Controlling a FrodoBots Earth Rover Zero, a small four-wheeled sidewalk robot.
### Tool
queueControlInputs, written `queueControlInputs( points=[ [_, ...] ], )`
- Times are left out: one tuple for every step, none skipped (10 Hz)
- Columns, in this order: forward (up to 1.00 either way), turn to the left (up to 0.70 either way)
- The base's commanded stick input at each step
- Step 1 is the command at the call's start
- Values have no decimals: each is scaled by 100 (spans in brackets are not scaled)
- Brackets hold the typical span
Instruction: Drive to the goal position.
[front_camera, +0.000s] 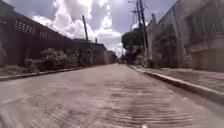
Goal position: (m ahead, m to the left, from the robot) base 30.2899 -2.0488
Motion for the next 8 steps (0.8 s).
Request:
queueControlInputs(
  points=[
    [85, 0],
    [85, 0],
    [85, 0],
    [85, 0],
    [85, 0],
    [85, -9],
    [85, -25],
    [85, -2]
  ],
)
